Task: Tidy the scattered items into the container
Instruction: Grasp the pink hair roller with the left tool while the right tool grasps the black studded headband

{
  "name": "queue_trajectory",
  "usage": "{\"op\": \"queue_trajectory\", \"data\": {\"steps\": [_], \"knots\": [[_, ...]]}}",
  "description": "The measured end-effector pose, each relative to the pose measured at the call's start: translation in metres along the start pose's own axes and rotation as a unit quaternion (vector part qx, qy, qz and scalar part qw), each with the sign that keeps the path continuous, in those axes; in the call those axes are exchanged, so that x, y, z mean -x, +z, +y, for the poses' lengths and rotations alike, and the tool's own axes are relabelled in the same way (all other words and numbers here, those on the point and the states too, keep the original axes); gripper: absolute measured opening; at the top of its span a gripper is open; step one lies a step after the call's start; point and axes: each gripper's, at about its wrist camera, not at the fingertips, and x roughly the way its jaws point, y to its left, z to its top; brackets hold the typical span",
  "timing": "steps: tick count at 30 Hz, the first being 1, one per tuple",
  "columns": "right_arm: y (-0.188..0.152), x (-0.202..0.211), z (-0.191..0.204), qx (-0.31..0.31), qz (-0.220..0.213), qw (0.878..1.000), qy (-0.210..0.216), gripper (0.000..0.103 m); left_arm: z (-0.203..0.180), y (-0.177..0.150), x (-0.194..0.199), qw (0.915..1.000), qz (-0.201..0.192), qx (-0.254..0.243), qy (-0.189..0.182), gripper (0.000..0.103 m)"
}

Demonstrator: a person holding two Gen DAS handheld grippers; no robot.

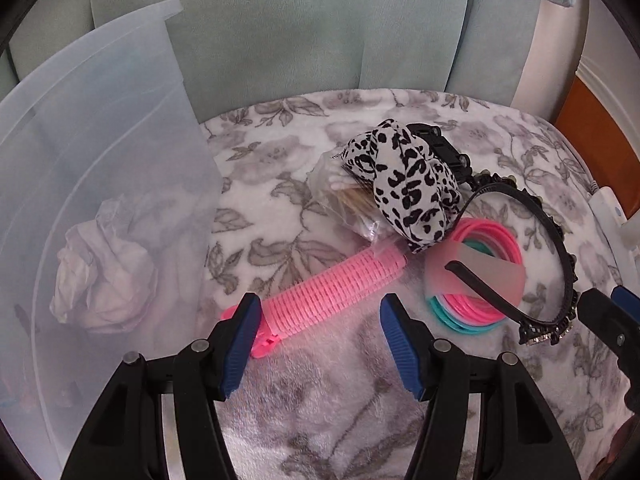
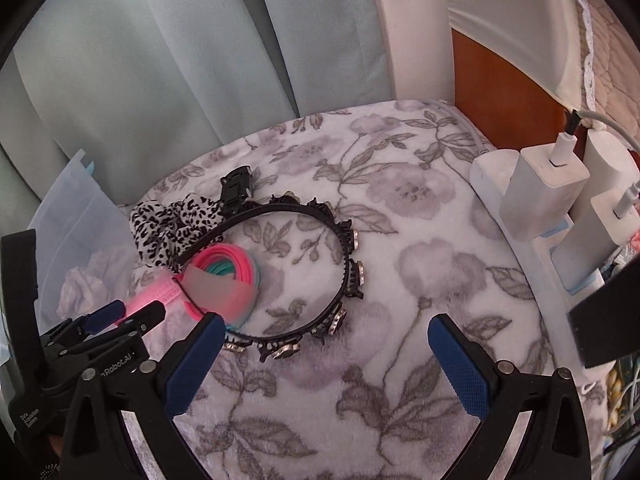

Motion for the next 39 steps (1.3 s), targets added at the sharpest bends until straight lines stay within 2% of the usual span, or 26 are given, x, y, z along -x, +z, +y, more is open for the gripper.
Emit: {"op": "queue_trajectory", "data": {"steps": [5, 10, 15, 19, 21, 28, 32, 36, 39], "knots": [[0.012, -0.017, 0.001, 0.008, 0.006, 1.000, -0.007, 0.087, 0.000, 0.007, -0.009, 0.9997, -0.010, -0.021, 0.009, 0.063], [0.016, -0.033, 0.003, 0.012, 0.016, 1.000, -0.010, 0.073, -0.002, 0.010, -0.019, 0.9993, -0.004, -0.035, -0.014, 0.070], [0.021, -0.043, 0.006, 0.017, 0.015, 1.000, -0.020, 0.062, -0.002, 0.012, -0.029, 0.9988, 0.010, -0.033, -0.033, 0.070], [0.024, -0.047, 0.005, 0.017, 0.010, 0.999, -0.036, 0.054, -0.004, 0.012, -0.027, 0.9986, 0.009, -0.031, -0.040, 0.060], [0.025, -0.050, 0.006, 0.018, 0.007, 0.999, -0.041, 0.053, -0.006, 0.010, -0.025, 0.9988, 0.006, -0.032, -0.037, 0.058], [0.026, -0.058, 0.008, 0.039, 0.007, 0.997, -0.073, 0.037, -0.006, 0.007, -0.021, 0.9993, -0.002, -0.018, -0.033, 0.052], [0.031, -0.061, 0.009, 0.047, 0.006, 0.996, -0.078, 0.032, -0.007, 0.007, -0.019, 0.9994, -0.002, -0.016, -0.030, 0.047], [0.035, -0.061, 0.006, 0.042, 0.008, 0.996, -0.074, 0.019, -0.005, 0.006, -0.015, 0.9996, 0.002, -0.017, -0.023, 0.038], [0.034, -0.058, 0.005, 0.037, 0.009, 0.997, -0.069, 0.018, -0.004, 0.006, -0.012, 0.9996, 0.007, -0.013, -0.023, 0.033]]}}
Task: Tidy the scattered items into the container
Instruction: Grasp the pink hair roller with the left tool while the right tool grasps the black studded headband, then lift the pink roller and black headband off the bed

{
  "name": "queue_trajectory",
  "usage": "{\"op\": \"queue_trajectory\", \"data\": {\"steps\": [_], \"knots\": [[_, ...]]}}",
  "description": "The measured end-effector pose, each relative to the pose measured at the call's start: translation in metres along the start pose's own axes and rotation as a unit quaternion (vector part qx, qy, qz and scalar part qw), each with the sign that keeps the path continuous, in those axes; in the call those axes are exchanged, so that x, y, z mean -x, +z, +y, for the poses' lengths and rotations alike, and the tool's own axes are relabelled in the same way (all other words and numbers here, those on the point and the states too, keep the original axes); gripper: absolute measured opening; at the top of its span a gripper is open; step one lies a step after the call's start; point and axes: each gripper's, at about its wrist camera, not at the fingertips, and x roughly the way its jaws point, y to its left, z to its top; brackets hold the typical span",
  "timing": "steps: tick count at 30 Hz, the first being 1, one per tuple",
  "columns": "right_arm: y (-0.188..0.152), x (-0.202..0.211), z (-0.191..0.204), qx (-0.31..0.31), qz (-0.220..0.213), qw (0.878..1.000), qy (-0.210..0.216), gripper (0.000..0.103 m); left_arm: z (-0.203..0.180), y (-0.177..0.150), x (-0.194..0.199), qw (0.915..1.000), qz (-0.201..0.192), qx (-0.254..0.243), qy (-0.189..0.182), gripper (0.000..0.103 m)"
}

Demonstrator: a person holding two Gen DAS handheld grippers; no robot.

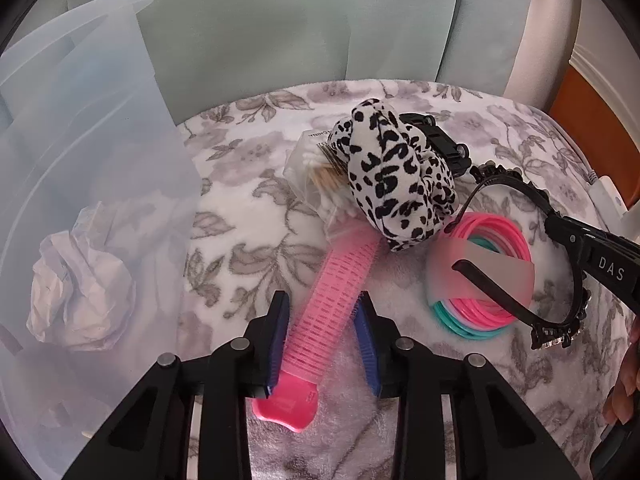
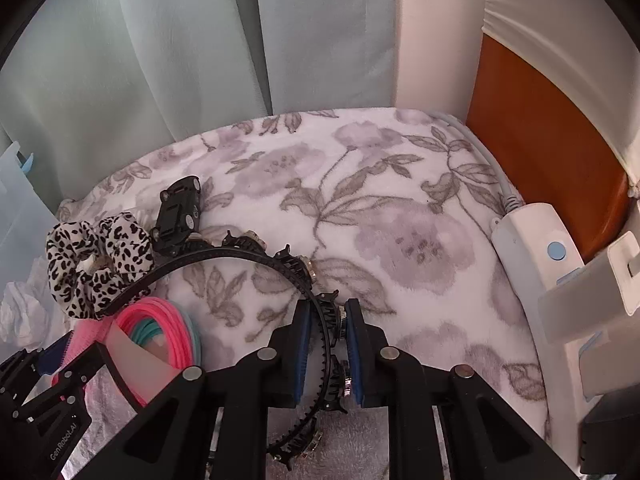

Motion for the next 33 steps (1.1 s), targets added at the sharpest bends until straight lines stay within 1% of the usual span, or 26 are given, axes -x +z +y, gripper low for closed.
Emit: {"op": "queue_trajectory", "data": {"steps": [2, 5, 14, 18, 26, 33], "knots": [[-0.002, 0.003, -0.002, -0.006, 0.000, 1.000, 0.004, 0.018, 0.002, 0.000, 0.002, 1.0000, 0.003, 0.005, -0.002, 0.028], [-0.004, 0.009, -0.007, -0.019, 0.000, 1.000, 0.010, 0.017, 0.004, -0.002, 0.005, 0.9999, 0.008, 0.012, -0.006, 0.027], [-0.018, 0.041, -0.028, -0.049, -0.014, 0.999, 0.012, 0.016, -0.002, -0.017, 0.017, 0.9994, 0.027, 0.015, -0.013, 0.026], [-0.025, 0.058, -0.035, -0.057, -0.022, 0.998, 0.016, 0.016, -0.004, -0.021, 0.028, 0.9993, 0.027, 0.017, -0.016, 0.026], [-0.034, 0.099, -0.044, -0.079, -0.050, 0.995, 0.026, 0.016, -0.014, -0.025, 0.068, 0.9998, 0.005, 0.007, -0.016, 0.026], [-0.038, 0.141, -0.048, -0.089, -0.085, 0.992, 0.038, 0.016, -0.016, -0.025, 0.113, 0.9994, -0.029, 0.006, -0.017, 0.026]]}}
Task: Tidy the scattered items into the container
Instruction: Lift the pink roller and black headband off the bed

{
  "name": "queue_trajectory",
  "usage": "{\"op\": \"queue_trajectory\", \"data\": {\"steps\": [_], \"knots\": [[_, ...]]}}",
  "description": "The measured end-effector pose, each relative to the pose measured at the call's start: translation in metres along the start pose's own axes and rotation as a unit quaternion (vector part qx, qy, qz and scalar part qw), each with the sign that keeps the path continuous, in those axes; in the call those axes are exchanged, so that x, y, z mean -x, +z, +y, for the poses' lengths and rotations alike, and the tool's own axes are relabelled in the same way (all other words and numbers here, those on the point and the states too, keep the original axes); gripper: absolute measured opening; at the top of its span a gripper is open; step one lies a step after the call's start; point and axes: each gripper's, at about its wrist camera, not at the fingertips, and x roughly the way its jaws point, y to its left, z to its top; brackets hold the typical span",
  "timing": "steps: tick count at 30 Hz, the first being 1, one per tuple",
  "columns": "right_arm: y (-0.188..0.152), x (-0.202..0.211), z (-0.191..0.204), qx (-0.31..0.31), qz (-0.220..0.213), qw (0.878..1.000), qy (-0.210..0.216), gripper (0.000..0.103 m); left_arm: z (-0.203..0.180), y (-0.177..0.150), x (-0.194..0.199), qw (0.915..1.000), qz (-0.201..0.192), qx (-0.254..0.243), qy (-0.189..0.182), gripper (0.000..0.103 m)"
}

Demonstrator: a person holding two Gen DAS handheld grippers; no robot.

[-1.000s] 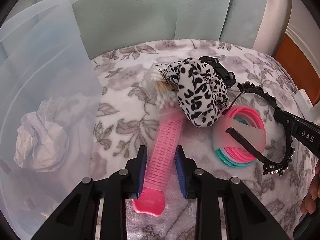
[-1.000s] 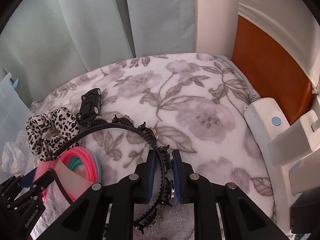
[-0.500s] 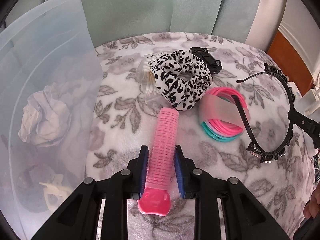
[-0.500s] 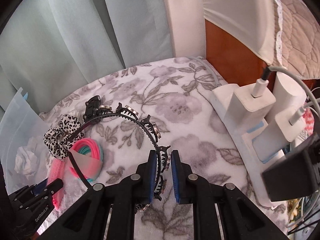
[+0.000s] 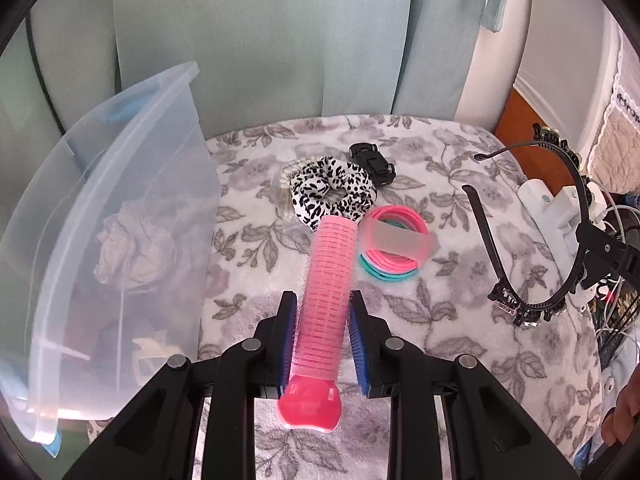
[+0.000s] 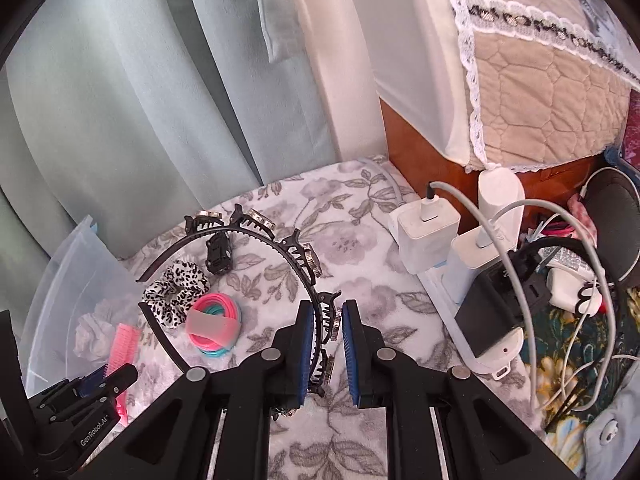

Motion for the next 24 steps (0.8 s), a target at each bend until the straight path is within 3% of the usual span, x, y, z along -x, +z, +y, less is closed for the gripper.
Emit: {"op": "queue_trajectory", "data": {"steps": [24], "knots": [[0.013, 0.131, 0.015, 0.001, -0.118, 0.992, 0.035, 0.016, -0.008, 0.007, 0.126, 0.9923, -0.123, -0.003, -0.015, 0.026]]}}
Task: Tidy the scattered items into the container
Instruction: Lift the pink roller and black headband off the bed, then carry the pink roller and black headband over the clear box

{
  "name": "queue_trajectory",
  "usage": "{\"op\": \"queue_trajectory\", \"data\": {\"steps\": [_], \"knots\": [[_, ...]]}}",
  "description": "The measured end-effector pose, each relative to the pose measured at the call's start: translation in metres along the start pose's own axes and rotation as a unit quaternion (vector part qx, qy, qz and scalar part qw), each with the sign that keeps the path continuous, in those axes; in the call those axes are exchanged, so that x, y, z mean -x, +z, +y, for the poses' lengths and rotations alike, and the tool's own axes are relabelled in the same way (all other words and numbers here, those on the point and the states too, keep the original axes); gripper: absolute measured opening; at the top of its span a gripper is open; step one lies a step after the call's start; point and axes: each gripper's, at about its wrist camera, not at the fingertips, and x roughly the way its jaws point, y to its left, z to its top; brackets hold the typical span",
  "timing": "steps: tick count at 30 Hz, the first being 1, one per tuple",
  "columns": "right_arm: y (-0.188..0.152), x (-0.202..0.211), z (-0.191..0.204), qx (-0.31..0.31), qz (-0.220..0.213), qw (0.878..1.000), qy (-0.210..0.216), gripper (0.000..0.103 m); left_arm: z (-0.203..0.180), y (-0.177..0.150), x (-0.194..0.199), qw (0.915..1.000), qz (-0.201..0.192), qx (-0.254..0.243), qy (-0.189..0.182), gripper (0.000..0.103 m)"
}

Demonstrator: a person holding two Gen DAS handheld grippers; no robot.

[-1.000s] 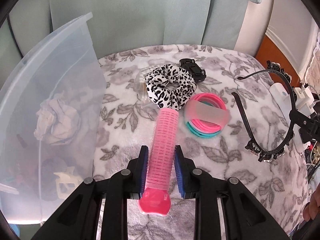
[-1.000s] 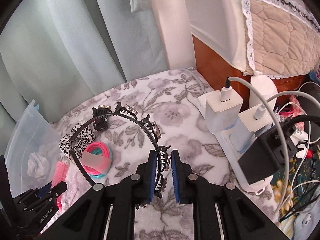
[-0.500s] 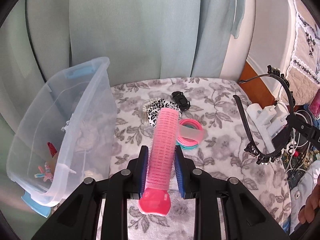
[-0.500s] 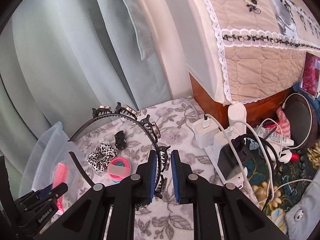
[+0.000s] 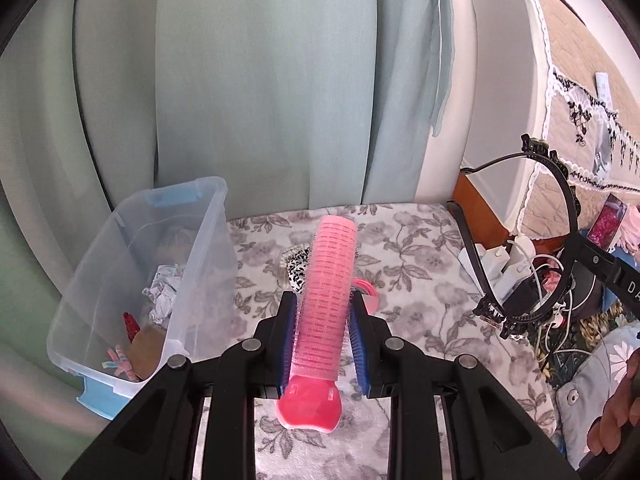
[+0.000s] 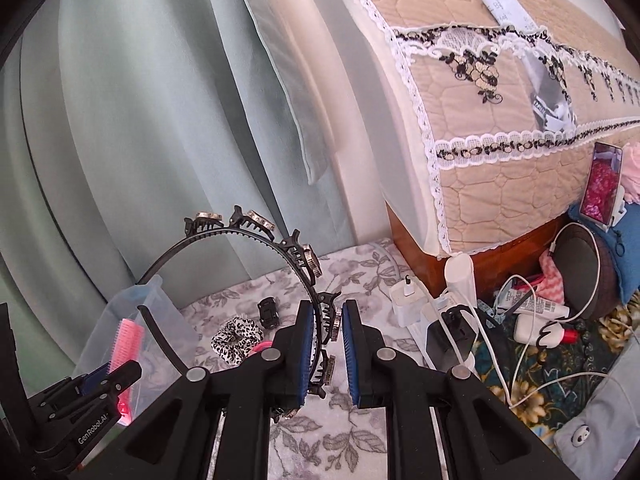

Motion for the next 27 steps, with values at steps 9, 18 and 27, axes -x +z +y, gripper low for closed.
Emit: {"op": "queue_trajectory", "data": {"steps": [9, 18, 27], "knots": [[0.010, 0.032, 0.014, 0.014, -0.034, 0.999, 0.016, 0.016, 0.012, 0.008, 0.033, 0.9991, -0.041, 0.011, -0.004, 0.026], [0.016, 0.061, 0.036, 0.036, -0.055, 0.997, 0.032, 0.016, 0.034, 0.010, 0.059, 0.9966, -0.076, 0.030, 0.000, 0.026], [0.024, 0.083, 0.067, 0.067, -0.063, 0.995, 0.042, 0.016, 0.065, 0.009, 0.073, 0.9937, -0.097, 0.057, 0.005, 0.026]]}}
